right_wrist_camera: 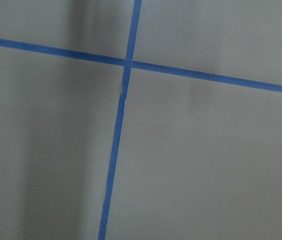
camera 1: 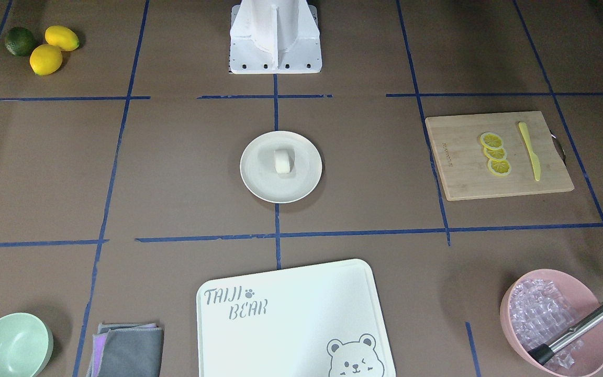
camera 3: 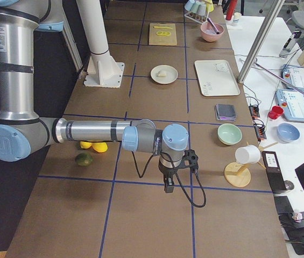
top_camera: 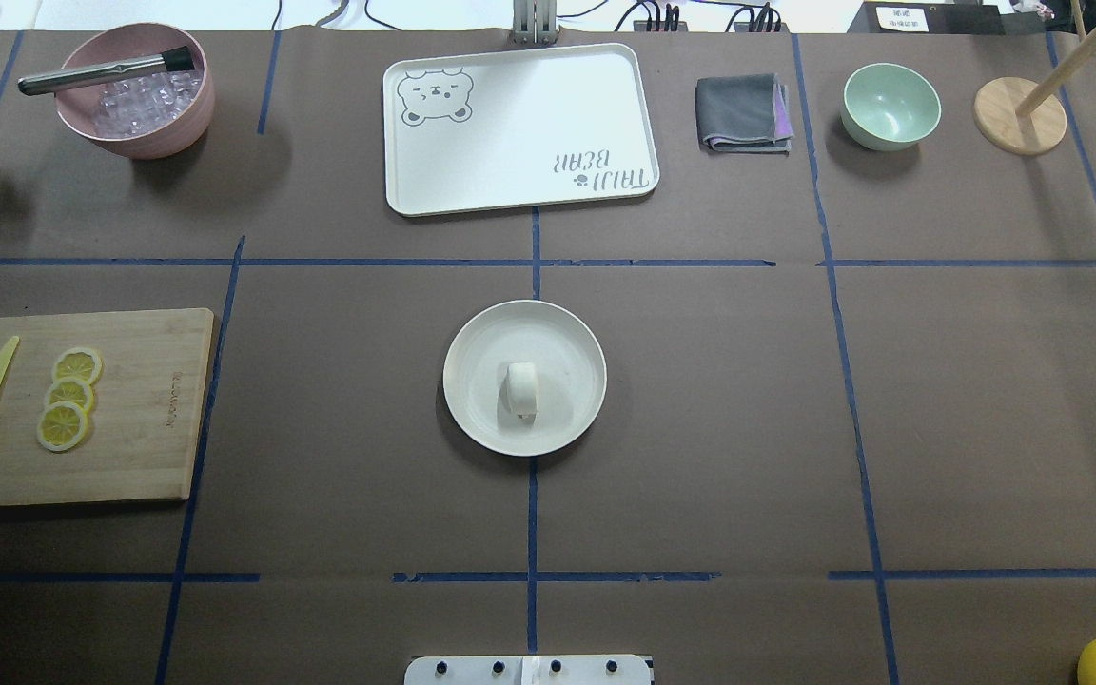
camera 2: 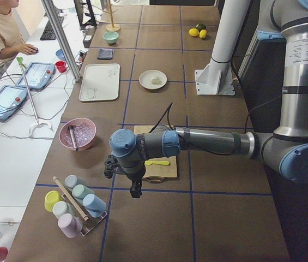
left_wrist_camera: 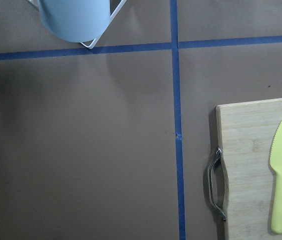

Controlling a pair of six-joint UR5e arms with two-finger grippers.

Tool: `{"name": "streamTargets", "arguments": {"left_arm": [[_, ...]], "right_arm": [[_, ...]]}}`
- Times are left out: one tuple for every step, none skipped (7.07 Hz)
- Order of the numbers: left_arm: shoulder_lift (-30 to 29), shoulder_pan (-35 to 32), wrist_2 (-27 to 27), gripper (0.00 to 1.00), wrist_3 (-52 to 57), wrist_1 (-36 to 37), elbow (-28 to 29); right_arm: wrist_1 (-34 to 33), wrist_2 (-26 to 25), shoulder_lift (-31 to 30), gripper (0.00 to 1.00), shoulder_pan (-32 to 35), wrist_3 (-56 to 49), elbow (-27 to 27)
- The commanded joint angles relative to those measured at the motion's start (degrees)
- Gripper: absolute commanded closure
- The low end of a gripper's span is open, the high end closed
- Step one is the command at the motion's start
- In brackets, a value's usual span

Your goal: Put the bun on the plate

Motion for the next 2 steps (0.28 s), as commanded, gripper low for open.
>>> {"name": "streamTargets", "arguments": {"left_arm": [[0.04, 0.01, 0.00, 0.00, -0.03, -0.03, 0.06], [0.04, 0.01, 0.00, 0.00, -0.03, -0.03, 0.06]], "right_arm": [[0.00, 0.00, 0.00, 0.00, 0.07, 0.00, -0.08], [0.00, 0.00, 0.09, 0.00, -0.02, 0.00, -0.08]]}}
